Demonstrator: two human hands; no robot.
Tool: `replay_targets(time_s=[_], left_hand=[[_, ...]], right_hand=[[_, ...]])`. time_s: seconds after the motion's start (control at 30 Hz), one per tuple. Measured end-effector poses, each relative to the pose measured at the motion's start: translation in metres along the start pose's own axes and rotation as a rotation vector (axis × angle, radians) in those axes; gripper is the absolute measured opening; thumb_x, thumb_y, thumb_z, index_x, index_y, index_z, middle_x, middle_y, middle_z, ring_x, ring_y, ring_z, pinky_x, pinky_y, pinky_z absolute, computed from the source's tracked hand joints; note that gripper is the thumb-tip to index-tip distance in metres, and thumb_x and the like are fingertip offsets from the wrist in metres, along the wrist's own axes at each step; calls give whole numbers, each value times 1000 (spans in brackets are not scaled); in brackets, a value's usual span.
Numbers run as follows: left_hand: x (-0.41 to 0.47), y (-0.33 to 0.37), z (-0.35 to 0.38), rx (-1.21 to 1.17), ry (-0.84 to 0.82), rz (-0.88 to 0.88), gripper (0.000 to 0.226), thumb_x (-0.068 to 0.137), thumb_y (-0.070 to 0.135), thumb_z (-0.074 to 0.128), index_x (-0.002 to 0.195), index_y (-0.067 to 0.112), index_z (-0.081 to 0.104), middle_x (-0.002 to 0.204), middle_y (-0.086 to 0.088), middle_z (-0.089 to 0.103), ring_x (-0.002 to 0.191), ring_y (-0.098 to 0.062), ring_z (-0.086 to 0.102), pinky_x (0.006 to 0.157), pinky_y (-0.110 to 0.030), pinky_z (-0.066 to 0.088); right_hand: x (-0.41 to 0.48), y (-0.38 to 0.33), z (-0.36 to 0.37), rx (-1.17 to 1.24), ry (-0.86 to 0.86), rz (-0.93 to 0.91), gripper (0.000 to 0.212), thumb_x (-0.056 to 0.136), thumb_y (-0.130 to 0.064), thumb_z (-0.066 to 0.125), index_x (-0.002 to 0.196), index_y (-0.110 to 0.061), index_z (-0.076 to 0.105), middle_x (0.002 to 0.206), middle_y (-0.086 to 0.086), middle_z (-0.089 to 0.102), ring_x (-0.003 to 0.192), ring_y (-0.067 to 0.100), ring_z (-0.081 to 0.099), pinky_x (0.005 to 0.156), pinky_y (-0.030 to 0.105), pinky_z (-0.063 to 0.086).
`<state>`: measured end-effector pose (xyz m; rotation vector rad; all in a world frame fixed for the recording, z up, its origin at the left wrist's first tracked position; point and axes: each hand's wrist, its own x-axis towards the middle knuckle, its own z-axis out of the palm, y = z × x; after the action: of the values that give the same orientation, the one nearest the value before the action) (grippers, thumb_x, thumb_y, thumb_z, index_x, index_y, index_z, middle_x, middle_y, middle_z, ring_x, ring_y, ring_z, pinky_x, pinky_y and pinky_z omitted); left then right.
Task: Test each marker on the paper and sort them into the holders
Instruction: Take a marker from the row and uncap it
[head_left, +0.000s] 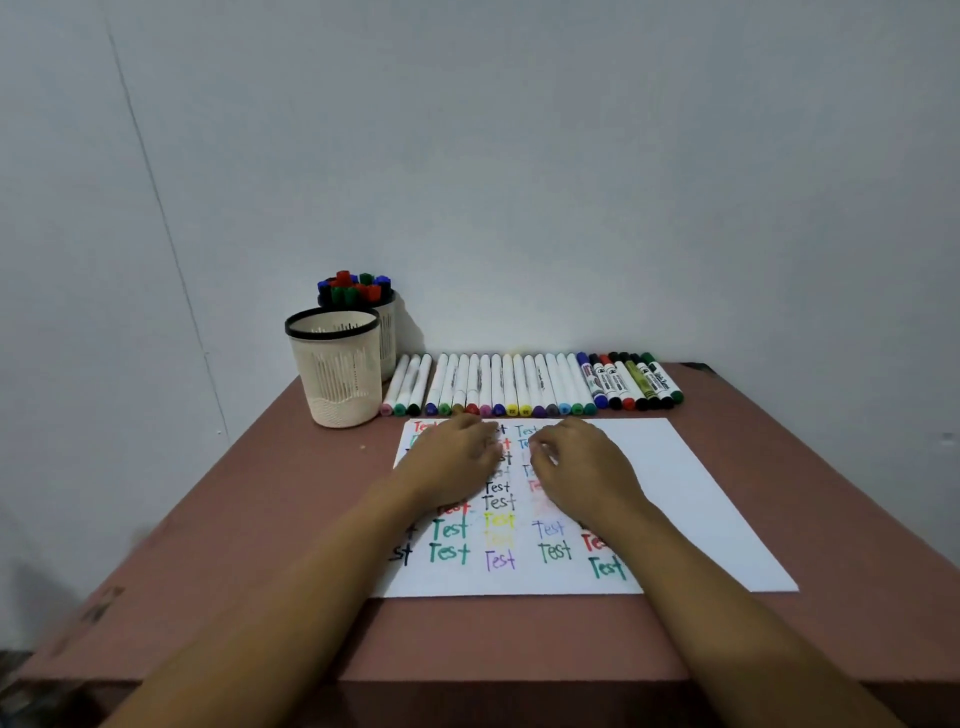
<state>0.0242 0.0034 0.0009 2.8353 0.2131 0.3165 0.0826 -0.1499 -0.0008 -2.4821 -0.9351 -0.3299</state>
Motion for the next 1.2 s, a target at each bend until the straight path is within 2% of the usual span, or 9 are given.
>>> replay_targets(time_s=[0.13, 0.27, 0.37, 0.43, 0.57, 0.9, 1.03, 1.13, 1.2], left_hand=[[-3, 0, -2, 23, -8, 4, 40, 99, 34, 34, 134, 18, 48, 143, -4, 40, 128, -20, 39, 105, -32, 32], [-2, 2, -2, 19, -10, 13, 40, 100, 35, 34, 133, 19, 48, 142, -3, 41, 128, -20, 39, 104, -32, 32], [-2, 2, 0, 33, -15, 24, 40, 100, 33, 33, 134, 19, 47, 142, -3, 40, 128, -20, 38, 103, -30, 32], [-1, 2, 1, 32, -15, 29, 40, 100, 34, 33, 135, 20, 46, 143, -2, 39, 129, -19, 37, 103, -29, 31], [4, 1, 4, 30, 15, 42, 40, 99, 34, 35, 135, 21, 46, 143, -1, 40, 129, -18, 37, 103, -27, 30], [6, -2, 8, 32, 11, 32, 41, 99, 36, 35, 136, 22, 45, 144, 0, 38, 131, -17, 35, 105, -28, 30], [7, -4, 9, -20, 17, 9, 41, 99, 36, 33, 136, 22, 46, 142, 0, 41, 129, -18, 38, 108, -34, 29], [8, -3, 8, -15, 135, 17, 41, 98, 33, 38, 135, 19, 47, 140, -3, 44, 129, -21, 39, 111, -43, 25], [7, -1, 6, -28, 220, 42, 41, 97, 33, 39, 133, 16, 50, 138, -7, 46, 128, -24, 40, 110, -43, 27]], right_hand=[[11, 5, -22, 277, 35, 165, 24, 94, -24, 52, 104, -15, 71, 103, 1, 68, 91, 15, 62, 78, 29, 50], [45, 45, -46, 235, 120, 321, 31, 92, -11, 47, 64, -14, 59, 67, 4, 57, 70, 20, 51, 54, 27, 34], [58, 80, -47, 182, 161, 483, 22, 93, -10, 46, 89, 0, 64, 86, 16, 64, 72, 25, 56, 52, 28, 33], [62, 102, -44, 176, 176, 556, 21, 94, -11, 46, 102, 1, 62, 96, 15, 63, 76, 24, 56, 49, 27, 30], [76, 127, -42, 105, 157, 638, 28, 95, -8, 42, 116, 3, 57, 119, 19, 60, 104, 33, 57, 67, 27, 35], [89, 130, -38, 133, 147, 755, 23, 92, -6, 52, 114, 1, 56, 116, 17, 61, 103, 31, 59, 66, 31, 38], [80, 128, -44, 246, 294, 773, 22, 93, -6, 47, 111, 2, 56, 114, 17, 61, 87, 27, 54, 67, 31, 39], [70, 117, -56, 320, 433, 710, 22, 94, -11, 46, 108, 3, 56, 108, 14, 62, 80, 21, 49, 56, 27, 35], [59, 101, -67, 390, 474, 631, 21, 94, -13, 47, 108, 0, 57, 100, 5, 59, 80, 17, 50, 57, 26, 36]])
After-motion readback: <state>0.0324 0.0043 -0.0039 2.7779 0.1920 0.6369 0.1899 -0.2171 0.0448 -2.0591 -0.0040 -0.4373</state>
